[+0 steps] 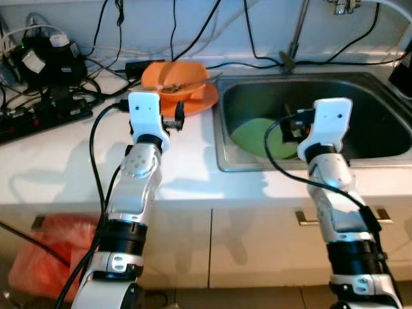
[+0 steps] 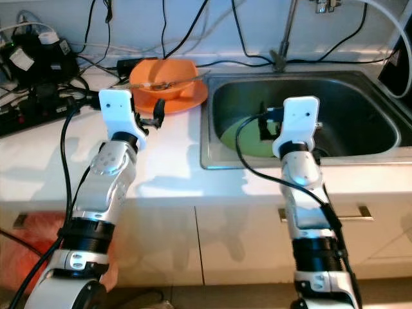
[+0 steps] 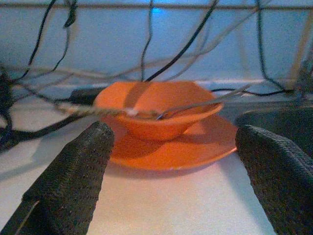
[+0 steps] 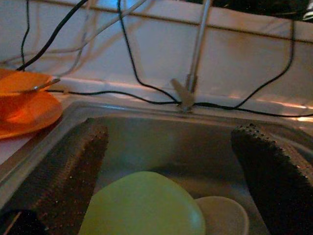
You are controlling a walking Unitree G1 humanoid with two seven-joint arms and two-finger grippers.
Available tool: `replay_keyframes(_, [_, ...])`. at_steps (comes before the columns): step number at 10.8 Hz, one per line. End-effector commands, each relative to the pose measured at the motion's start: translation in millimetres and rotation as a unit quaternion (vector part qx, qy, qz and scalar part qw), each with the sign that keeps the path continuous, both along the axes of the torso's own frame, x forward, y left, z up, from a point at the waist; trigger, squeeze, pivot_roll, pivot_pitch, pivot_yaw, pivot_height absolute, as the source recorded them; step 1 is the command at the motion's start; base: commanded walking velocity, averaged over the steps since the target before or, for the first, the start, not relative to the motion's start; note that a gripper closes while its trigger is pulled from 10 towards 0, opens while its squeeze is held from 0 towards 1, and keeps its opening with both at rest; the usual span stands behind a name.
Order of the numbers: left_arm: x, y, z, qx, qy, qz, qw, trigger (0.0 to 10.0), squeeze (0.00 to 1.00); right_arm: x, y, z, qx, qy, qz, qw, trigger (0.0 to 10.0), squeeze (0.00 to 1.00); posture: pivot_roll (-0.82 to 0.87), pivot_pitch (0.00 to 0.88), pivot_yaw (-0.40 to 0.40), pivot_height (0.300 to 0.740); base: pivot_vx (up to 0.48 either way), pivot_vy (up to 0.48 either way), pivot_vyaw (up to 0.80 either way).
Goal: Kitchen organization
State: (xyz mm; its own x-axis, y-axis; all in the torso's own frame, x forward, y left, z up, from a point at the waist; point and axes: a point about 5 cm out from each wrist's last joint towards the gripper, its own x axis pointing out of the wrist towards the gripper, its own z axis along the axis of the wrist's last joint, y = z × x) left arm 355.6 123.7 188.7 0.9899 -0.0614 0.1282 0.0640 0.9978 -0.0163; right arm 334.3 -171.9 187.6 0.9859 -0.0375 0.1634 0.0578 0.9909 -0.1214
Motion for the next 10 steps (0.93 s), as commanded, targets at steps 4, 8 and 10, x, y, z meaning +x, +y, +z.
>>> replay_keyframes(4, [2.9,0.3,-10,0.017,0.036,-0.003,0.999,10.0,0.0,0.7,1.3,2,-0.001,-0.003,0.0,1.0,10.0,0.0,0.1,0.0,0.038,0.74,0.0,0.0,0.2])
replay_keyframes(8, [21.0,-6.6,-10,0.028,0.055,-0.017,0.998,10.0,0.0,-5.3,4.5,-3,0.004,0.011,0.01,1.0,10.0,0.0,0.09,0.0,0.029,0.74,0.0,0.0,0.0])
replay_keyframes(10, [24.9,-5.9,0,0.012,0.03,-0.013,0.999,10.0,0.0,-9.8,8.6,-6,0.003,0.016,0.016,1.0,10.0,0.0,0.08,0.005,0.028,0.74,0.0,0.0,0.0])
